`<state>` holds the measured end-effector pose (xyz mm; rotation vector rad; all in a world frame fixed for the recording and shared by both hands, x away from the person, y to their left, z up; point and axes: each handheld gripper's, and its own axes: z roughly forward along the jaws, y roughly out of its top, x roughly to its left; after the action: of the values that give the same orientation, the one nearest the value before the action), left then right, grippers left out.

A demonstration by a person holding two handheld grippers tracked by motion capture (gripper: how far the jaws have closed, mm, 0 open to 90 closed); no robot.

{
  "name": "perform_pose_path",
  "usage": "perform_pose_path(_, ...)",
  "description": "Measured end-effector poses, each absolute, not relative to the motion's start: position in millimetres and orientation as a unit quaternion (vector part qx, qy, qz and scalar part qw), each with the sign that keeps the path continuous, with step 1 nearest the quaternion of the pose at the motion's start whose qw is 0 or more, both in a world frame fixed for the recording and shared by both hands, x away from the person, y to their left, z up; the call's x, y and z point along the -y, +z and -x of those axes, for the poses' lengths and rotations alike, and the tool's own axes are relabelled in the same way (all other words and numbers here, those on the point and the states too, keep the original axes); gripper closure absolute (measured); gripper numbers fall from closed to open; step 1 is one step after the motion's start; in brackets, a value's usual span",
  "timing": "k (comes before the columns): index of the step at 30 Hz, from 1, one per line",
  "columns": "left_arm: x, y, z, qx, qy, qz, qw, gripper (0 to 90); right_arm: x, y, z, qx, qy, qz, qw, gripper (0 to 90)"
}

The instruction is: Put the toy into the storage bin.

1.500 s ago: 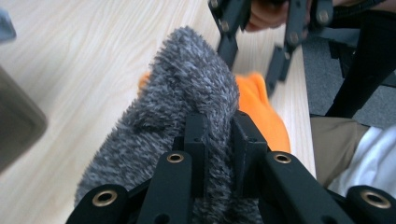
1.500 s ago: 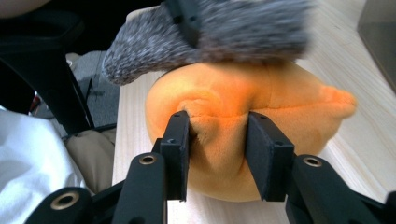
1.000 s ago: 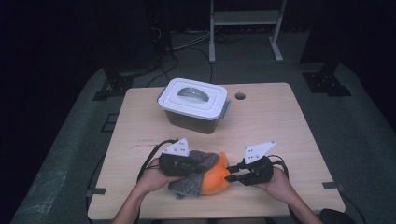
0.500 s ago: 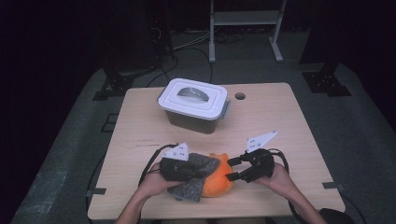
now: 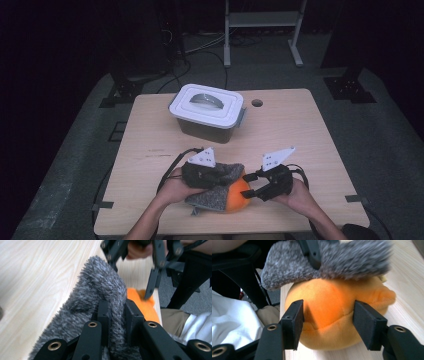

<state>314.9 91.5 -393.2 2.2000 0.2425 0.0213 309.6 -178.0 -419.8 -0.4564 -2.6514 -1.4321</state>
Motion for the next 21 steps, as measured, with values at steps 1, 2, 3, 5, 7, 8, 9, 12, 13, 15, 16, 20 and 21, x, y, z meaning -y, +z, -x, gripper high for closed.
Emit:
perform_pose_path(1, -94.3, -394.5, -314.9, -0.104, 0.006, -0.886, 0.452, 77.2, 182.0, -419.4, -310.9, 0.865, -0.473, 0.159, 0.054, 39.2)
perform_pose_path(2, -97.0, -395.7, -315.0, -0.107, 0.004, -0.884, 0.455, 77.2, 184.1, -419.4, -311.5, 0.864, -0.472, 0.165, 0.055, 37.4)
perform_pose_path(3, -99.0, -396.9, -314.8, -0.108, 0.002, -0.883, 0.457, 77.2, 185.1, -419.8, -311.4, 0.863, -0.473, 0.169, 0.053, 36.4)
perform_pose_path(5, -100.4, -398.4, -313.3, -0.109, -0.003, -0.880, 0.462, 77.2, 182.9, -421.8, -311.9, 0.860, -0.476, 0.174, 0.062, 35.0)
perform_pose_path(7, -98.7, -399.1, -311.2, -0.103, 0.000, -0.883, 0.458, 77.0, 175.8, -424.5, -311.8, 0.864, -0.467, 0.177, 0.063, 35.3)
perform_pose_path(8, -98.8, -399.1, -310.7, -0.100, 0.000, -0.885, 0.455, 76.7, 172.7, -425.5, -311.2, 0.866, -0.465, 0.176, 0.058, 38.1)
perform_pose_path(9, -99.5, -398.9, -310.6, -0.101, 0.000, -0.885, 0.455, 76.5, 170.8, -426.0, -310.7, 0.869, -0.461, 0.173, 0.052, 43.9)
perform_pose_path(12, -106.8, -399.0, -311.2, -0.104, 0.000, -0.884, 0.457, 76.0, 171.5, -426.8, -310.2, 0.870, -0.458, 0.177, 0.046, 55.1)
perform_pose_path(13, -109.4, -399.6, -311.0, -0.106, 0.000, -0.884, 0.456, 75.8, 173.5, -427.9, -311.1, 0.871, -0.456, 0.179, 0.043, 57.4)
perform_pose_path(15, -116.1, -402.4, -309.9, -0.112, -0.004, -0.882, 0.458, 75.6, 177.1, -429.7, -313.0, 0.869, -0.457, 0.183, 0.048, 58.5)
perform_pose_path(16, -120.5, -404.7, -308.4, -0.117, -0.005, -0.881, 0.459, 75.6, 178.4, -430.5, -313.6, 0.868, -0.459, 0.185, 0.052, 58.7)
perform_pose_path(20, -131.9, -409.4, -305.5, -0.125, -0.003, -0.881, 0.456, 75.6, 181.5, -431.7, -315.0, 0.868, -0.458, 0.183, 0.058, 58.4)
perform_pose_path(21, -133.9, -410.2, -304.9, -0.128, -0.003, -0.881, 0.456, 75.5, 181.4, -431.6, -315.5, 0.868, -0.458, 0.182, 0.059, 58.0)
